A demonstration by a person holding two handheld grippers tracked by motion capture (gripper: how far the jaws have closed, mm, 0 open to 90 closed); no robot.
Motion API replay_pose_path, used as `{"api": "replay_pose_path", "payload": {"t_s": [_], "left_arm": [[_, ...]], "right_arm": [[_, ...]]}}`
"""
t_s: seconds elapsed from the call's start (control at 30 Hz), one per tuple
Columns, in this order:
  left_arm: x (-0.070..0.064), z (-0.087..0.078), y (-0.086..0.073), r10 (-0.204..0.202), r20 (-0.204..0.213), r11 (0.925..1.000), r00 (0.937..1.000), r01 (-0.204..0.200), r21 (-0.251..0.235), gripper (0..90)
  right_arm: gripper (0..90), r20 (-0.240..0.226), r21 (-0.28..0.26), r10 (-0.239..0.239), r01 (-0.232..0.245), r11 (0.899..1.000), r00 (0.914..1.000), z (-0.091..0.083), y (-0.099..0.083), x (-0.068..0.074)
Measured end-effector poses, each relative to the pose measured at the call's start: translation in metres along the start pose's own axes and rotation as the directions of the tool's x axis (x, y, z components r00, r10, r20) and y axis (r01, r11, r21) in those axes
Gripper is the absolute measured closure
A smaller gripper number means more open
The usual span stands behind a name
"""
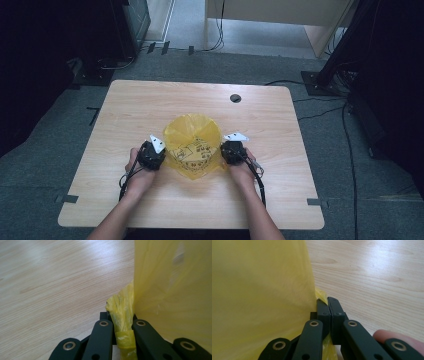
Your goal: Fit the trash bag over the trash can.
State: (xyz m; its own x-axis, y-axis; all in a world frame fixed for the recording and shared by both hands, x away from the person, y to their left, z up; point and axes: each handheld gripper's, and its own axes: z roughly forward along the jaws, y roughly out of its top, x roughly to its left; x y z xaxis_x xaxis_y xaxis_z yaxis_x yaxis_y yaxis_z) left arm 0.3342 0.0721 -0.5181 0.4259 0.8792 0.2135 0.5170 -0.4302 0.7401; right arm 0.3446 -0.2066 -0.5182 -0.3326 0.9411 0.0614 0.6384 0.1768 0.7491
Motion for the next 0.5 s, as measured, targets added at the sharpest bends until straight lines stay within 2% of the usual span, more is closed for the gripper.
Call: {"api": "replay_pose_path", "payload": {"t_s": [0.1,0.23,0.27,0.3,0.4,0.43,0.47,0.5], "left_arm": [[-0.0009,-0.0011,-0.0023,0.019,-0.019,0.9998,0.9997,-0.019,-0.006,89.8],[0.0012,-0.0005,-0.0030,0.012,-0.030,0.9998,0.9995,-0.013,-0.014,87.7],[0.0007,-0.0001,-0.0033,0.030,-0.043,0.9994,0.9986,-0.031,-0.014,87.2],[-0.0013,0.0004,-0.0037,0.044,-0.062,0.9988,0.9971,-0.045,-0.017,87.2],[-0.0019,0.0003,-0.0039,0.048,-0.075,0.9987,0.9960,-0.049,-0.011,87.4],[-0.0021,0.0002,-0.0039,0.047,-0.077,0.9988,0.9959,-0.048,-0.011,87.4],[-0.0021,0.0001,-0.0040,0.047,-0.079,0.9988,0.9957,-0.048,-0.011,87.4],[-0.0023,0.0001,-0.0040,0.048,-0.083,0.9988,0.9954,-0.049,-0.010,87.3]], "right_arm": [[88.1,0.031,-0.011,-0.033,0.033,0.999,0.9990,-0.0024,-0.0034,0.0017],[85.3,0.040,-0.015,-0.031,0.031,0.999,0.9987,-0.0026,-0.0037,-0.0005],[85.1,0.046,-0.014,-0.031,0.032,0.999,0.9984,-0.0026,-0.0035,-0.0015],[85.1,0.051,-0.013,-0.040,0.041,0.999,0.9979,-0.0025,-0.0033,-0.0024],[85.5,0.063,-0.015,-0.077,0.078,0.997,0.9950,-0.0025,-0.0039,-0.0026],[85.7,0.081,-0.017,-0.095,0.096,0.995,0.9922,-0.0026,-0.0046,-0.0003],[85.7,0.081,-0.017,-0.095,0.096,0.995,0.9922,-0.0026,-0.0046,-0.0003],[85.9,0.102,-0.021,-0.125,0.128,0.992,0.9869,-0.0022,-0.0056,0.0027]]}}
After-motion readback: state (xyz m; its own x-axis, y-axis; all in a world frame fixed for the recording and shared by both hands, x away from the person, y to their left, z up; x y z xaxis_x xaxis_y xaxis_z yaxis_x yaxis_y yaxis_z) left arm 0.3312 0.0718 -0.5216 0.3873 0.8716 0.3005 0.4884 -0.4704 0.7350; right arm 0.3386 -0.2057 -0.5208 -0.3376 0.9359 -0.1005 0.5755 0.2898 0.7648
